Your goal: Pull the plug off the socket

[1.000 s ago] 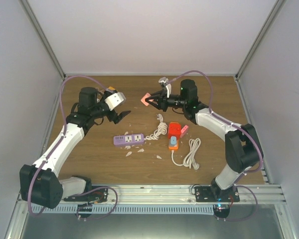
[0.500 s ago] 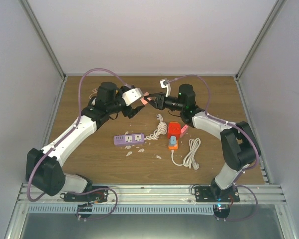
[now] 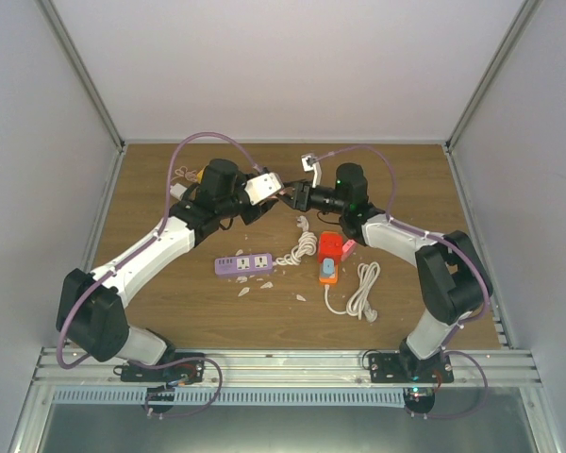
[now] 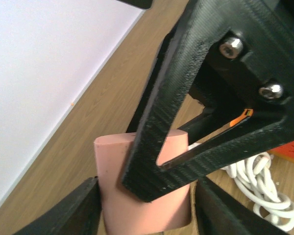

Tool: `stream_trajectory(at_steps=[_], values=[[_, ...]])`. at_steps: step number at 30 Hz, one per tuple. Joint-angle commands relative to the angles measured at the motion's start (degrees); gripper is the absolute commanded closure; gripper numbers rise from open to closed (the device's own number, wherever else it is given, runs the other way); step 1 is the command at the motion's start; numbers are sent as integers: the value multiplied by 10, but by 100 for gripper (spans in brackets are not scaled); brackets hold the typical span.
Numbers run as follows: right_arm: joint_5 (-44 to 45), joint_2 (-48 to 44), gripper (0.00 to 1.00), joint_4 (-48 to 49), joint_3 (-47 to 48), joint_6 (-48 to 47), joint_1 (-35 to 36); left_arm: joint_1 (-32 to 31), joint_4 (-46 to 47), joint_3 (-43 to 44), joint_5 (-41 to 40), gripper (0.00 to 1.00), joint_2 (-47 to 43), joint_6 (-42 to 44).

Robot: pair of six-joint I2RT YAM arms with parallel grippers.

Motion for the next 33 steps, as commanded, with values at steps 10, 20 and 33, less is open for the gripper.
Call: stream_trajectory(at_steps=[10,20,33], values=[[-7,9,89,48,-2,34,14,-11,27,17,-27,45,17,-2],[-5,10,85,50,-8,33,16,-11,28,15,-28,60,15,-3],[-3,-5,26,-11,6,-70,-16,42,-12,-14,16,70,6,-6]])
